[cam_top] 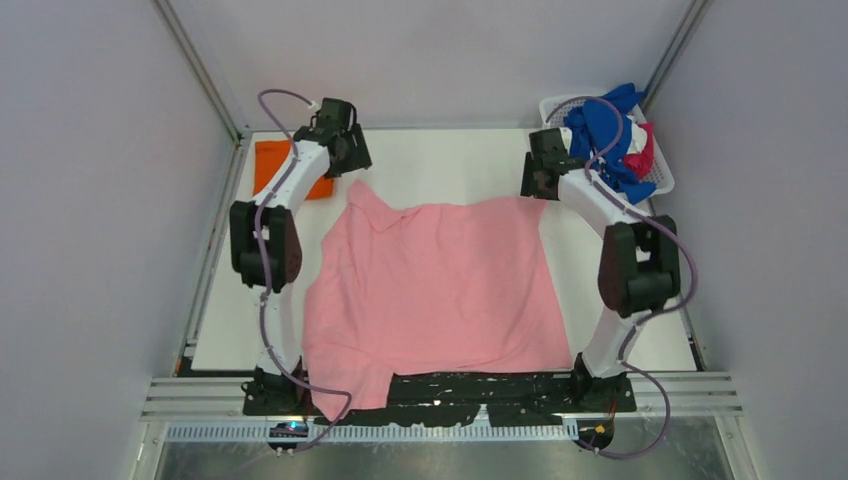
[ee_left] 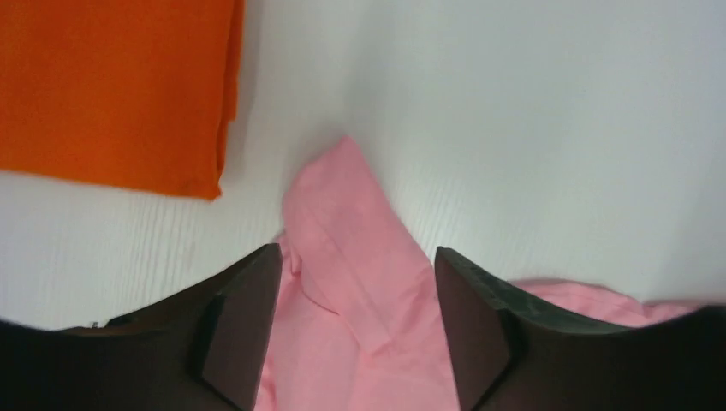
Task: Fold and stack the t-shirts
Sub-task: Flatten out the tshirt
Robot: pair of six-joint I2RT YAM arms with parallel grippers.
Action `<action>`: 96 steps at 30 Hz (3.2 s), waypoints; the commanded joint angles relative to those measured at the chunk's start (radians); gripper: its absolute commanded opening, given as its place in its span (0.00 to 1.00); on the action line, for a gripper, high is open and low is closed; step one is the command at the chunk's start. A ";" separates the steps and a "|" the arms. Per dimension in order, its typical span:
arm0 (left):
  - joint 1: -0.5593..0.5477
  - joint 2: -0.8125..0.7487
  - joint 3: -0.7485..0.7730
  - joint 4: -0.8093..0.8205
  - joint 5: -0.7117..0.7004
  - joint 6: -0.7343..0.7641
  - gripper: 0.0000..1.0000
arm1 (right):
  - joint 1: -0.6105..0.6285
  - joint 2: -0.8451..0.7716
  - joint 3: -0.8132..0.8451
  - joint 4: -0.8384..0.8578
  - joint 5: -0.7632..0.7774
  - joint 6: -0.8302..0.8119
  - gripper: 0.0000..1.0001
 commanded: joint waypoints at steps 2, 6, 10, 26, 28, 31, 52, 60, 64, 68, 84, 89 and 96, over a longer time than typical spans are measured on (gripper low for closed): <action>0.053 0.221 0.453 -0.221 0.226 -0.033 0.99 | -0.026 0.229 0.322 -0.007 -0.047 0.021 0.78; 0.053 0.142 0.310 -0.142 0.271 -0.052 1.00 | -0.022 0.153 0.246 0.048 -0.090 0.040 0.97; 0.053 -0.035 0.002 0.011 0.359 -0.089 1.00 | -0.014 0.032 0.088 0.090 -0.153 0.056 0.96; -0.015 -0.087 -0.385 0.275 0.439 -0.309 1.00 | 0.014 -0.151 -0.344 0.257 -0.575 0.127 0.95; -0.021 -0.062 -0.380 0.275 0.413 -0.328 1.00 | 0.014 -0.145 -0.352 0.259 -0.573 0.129 0.95; -0.024 -0.039 -0.378 0.267 0.378 -0.351 1.00 | 0.013 -0.133 -0.356 0.256 -0.564 0.131 0.95; -0.056 0.087 -0.283 0.334 0.270 -0.474 0.89 | 0.012 -0.089 -0.333 0.216 -0.526 0.095 0.95; -0.069 0.122 -0.230 0.354 0.262 -0.482 0.70 | 0.012 -0.072 -0.322 0.208 -0.525 0.090 0.95; -0.072 0.127 -0.226 0.354 0.240 -0.486 0.50 | 0.013 -0.064 -0.317 0.208 -0.524 0.087 0.95; -0.072 0.140 -0.209 0.354 0.233 -0.480 0.37 | 0.012 -0.061 -0.312 0.201 -0.518 0.079 0.95; -0.072 0.242 -0.049 0.307 0.236 -0.484 0.00 | 0.005 -0.064 -0.304 0.181 -0.503 0.060 0.95; -0.076 0.343 0.101 0.292 0.252 -0.523 0.00 | 0.002 -0.064 -0.302 0.173 -0.491 0.055 0.95; -0.086 0.565 0.528 0.155 0.291 -0.562 0.84 | 0.000 -0.063 -0.298 0.174 -0.482 0.054 0.95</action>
